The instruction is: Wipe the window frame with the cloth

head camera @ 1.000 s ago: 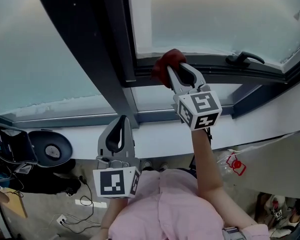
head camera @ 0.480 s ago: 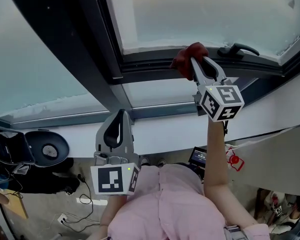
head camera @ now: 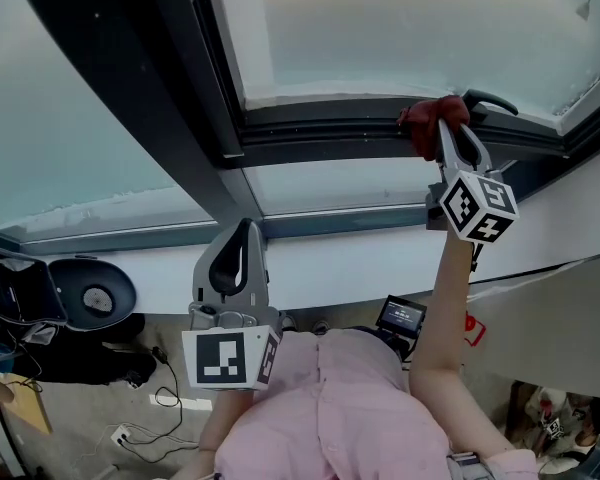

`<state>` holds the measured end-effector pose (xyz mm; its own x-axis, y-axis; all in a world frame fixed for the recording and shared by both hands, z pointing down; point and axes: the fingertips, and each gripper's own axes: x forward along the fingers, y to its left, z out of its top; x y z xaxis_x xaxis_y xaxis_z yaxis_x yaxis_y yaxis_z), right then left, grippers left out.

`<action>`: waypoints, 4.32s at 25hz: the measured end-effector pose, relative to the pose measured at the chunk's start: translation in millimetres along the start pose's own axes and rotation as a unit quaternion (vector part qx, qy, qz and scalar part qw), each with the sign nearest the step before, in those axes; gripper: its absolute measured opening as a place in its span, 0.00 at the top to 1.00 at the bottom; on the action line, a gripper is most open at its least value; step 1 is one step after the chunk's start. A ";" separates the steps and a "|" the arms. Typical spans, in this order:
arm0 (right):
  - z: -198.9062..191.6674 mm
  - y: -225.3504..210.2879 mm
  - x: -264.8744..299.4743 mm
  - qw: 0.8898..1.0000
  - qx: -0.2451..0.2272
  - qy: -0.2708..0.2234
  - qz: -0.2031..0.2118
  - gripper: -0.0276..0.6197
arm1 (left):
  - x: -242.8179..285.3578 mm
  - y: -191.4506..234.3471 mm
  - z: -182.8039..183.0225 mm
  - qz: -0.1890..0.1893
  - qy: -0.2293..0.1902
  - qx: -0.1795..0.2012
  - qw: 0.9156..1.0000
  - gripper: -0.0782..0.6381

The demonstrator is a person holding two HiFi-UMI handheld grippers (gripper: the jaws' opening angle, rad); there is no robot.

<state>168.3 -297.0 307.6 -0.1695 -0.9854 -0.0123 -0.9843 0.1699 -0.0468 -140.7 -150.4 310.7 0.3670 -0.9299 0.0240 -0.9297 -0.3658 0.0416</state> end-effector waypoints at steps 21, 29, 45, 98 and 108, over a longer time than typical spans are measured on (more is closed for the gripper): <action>34.1 266.4 -25.3 0.978 -0.067 -0.065 0.186 0.85 | -73.2 74.2 2.9 0.108 0.005 0.006 0.994 0.90; -22.6 320.3 0.5 0.972 -0.087 0.004 0.220 0.85 | -108.9 106.9 3.9 0.159 0.006 0.005 0.987 0.90; -52.1 301.9 13.6 0.971 -0.121 0.034 0.205 0.85 | -93.5 93.6 3.6 0.132 0.001 -0.002 0.991 0.90; -37.0 11.0 -22.7 0.995 -0.070 0.051 -0.058 0.85 | -26.7 10.7 2.1 0.017 -0.009 -0.016 1.000 0.90; -39.7 109.3 -45.0 0.998 -0.057 0.027 0.020 0.85 | -32.7 16.7 -3.8 0.012 0.004 -0.012 1.000 0.90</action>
<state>66.4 -234.2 342.7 -0.2083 -0.9771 0.0425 -0.9752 0.2108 0.0674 -168.1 -125.9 314.5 0.3445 -0.9382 0.0324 -0.9375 -0.3420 0.0645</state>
